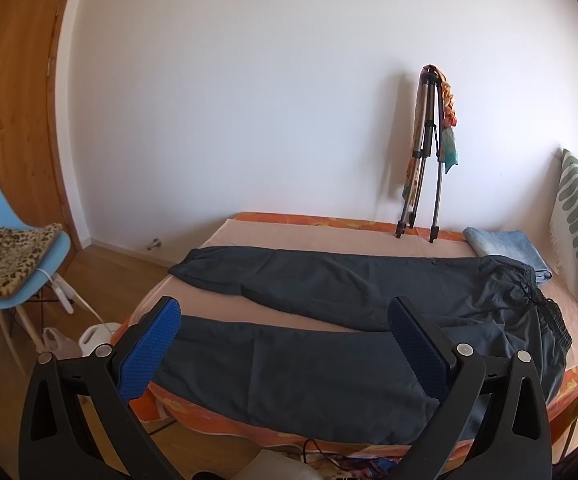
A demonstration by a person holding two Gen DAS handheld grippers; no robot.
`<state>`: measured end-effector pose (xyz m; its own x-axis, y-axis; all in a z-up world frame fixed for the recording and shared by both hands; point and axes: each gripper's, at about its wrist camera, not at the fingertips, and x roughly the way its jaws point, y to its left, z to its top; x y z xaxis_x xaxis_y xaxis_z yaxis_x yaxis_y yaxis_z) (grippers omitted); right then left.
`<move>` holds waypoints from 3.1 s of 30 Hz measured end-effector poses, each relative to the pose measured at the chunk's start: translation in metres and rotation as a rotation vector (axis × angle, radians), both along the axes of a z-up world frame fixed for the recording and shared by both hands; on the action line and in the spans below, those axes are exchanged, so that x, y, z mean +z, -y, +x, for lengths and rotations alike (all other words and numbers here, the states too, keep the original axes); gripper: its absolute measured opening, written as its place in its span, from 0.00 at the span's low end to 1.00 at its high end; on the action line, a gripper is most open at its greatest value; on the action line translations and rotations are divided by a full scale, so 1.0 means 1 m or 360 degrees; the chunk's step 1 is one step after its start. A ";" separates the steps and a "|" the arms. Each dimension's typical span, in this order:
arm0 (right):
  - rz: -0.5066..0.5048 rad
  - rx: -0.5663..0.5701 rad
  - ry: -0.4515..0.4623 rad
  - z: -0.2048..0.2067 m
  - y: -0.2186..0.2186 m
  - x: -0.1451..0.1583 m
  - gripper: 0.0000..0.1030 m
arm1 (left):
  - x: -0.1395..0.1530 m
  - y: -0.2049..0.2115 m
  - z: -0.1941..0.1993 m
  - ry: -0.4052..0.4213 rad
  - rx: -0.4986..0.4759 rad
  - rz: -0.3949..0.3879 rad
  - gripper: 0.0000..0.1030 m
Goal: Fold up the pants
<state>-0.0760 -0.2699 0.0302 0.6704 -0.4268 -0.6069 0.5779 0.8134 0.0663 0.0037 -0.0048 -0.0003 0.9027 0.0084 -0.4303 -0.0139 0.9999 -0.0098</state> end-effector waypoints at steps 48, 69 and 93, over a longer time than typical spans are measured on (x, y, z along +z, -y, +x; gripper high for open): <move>0.0035 0.0017 0.0002 0.002 -0.001 -0.003 1.00 | -0.005 -0.001 0.005 -0.0020 0.0012 0.0005 1.00; -0.0104 0.0181 -0.0054 0.014 -0.016 -0.006 1.00 | -0.016 -0.022 0.018 -0.0056 0.0050 0.0000 1.00; -0.0358 0.0979 -0.0282 0.073 -0.096 -0.051 0.84 | -0.053 -0.135 0.082 -0.0342 0.0162 -0.0088 0.58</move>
